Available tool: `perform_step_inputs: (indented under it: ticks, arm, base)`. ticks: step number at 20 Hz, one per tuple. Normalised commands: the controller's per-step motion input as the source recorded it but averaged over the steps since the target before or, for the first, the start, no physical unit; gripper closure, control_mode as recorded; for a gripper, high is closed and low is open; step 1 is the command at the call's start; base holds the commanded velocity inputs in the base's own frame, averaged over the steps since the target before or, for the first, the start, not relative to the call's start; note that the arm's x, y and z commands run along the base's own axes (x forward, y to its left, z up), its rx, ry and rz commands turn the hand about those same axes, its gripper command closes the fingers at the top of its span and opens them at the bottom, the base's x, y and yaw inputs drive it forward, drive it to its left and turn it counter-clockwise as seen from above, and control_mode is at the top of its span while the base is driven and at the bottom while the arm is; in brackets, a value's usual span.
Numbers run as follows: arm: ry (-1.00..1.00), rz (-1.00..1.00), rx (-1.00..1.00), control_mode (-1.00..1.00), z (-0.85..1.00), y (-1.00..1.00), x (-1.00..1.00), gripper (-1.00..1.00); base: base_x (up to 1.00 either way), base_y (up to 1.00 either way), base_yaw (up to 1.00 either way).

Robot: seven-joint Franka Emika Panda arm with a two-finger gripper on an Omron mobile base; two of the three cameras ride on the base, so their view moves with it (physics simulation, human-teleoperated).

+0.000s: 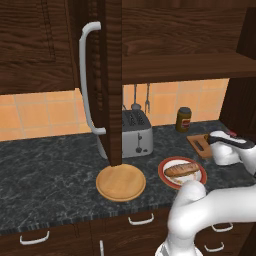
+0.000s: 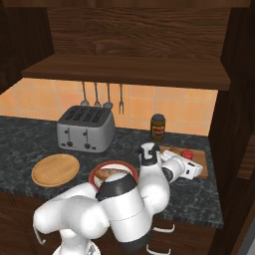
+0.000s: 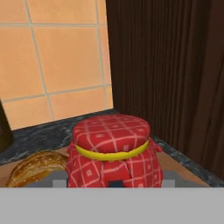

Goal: From the different types of pastries on the counter, select a croissant and place it on the cutting board. Then retrieve a jar of jam from the cabinet and place it alongside the croissant on the cutting board.

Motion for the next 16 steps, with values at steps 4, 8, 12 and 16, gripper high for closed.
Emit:
perform_step_inputs:
  ticks: [4, 8, 12, 16]
  arm:
    - [0.0, 0.0, 0.0, -1.0, 0.0, -0.06, 0.26, -1.0]
    - [0.0, 0.0, 0.0, -1.0, -0.03, -0.09, 0.26, -1.0]
    - [0.0, 0.0, 0.0, -1.0, -0.05, -0.15, 0.09, -1.0]
    - [-0.05, 0.0, 0.0, -1.0, 0.02, -0.14, -0.07, -1.0]
  base:
    - [0.0, 0.0, 0.0]
    - [0.0, 0.0, 0.0]
    - [0.0, 0.0, 0.0]
    - [0.0, 0.0, 0.0]
